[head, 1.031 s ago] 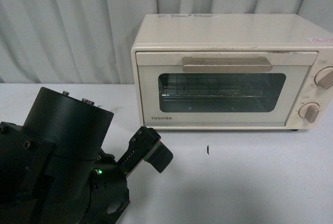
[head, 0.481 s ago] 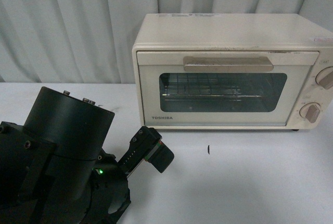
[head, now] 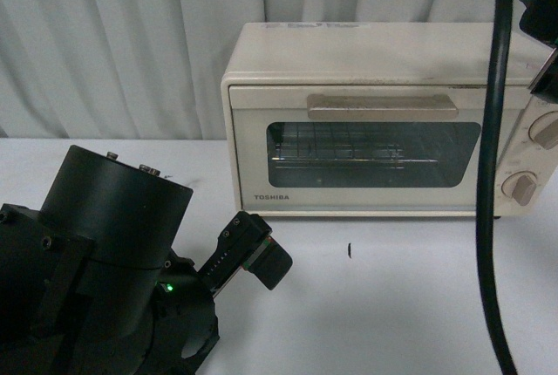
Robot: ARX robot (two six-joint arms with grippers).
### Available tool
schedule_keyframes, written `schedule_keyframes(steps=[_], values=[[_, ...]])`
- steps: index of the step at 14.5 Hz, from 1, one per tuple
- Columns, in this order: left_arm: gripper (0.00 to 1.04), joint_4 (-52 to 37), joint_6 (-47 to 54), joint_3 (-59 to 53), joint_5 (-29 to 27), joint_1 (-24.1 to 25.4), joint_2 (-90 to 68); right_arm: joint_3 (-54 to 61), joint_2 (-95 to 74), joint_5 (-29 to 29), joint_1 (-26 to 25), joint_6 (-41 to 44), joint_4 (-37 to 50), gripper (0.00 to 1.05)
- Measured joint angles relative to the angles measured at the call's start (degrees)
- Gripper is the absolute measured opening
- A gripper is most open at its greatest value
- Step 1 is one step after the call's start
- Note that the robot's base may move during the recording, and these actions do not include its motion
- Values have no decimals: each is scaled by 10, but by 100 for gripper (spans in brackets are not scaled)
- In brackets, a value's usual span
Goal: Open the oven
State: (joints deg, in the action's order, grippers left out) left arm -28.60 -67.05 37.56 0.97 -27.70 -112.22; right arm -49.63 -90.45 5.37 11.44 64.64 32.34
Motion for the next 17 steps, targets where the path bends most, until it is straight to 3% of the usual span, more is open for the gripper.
schedule_keyframes(steps=[3, 5, 11, 14, 17], values=[[98, 0, 0, 0, 0, 0, 0, -14, -19, -29, 15, 44, -33, 8], [98, 0, 0, 0, 0, 0, 0, -17, -25, -37, 18, 54, -45, 1], [98, 0, 0, 0, 0, 0, 0, -19, -41, -44, 26, 59, -58, 2], [98, 0, 0, 0, 0, 0, 0, -21, -74, -74, 67, 59, -88, 2], [98, 0, 0, 0, 0, 0, 0, -28, -87, -81, 72, 59, -104, 2]])
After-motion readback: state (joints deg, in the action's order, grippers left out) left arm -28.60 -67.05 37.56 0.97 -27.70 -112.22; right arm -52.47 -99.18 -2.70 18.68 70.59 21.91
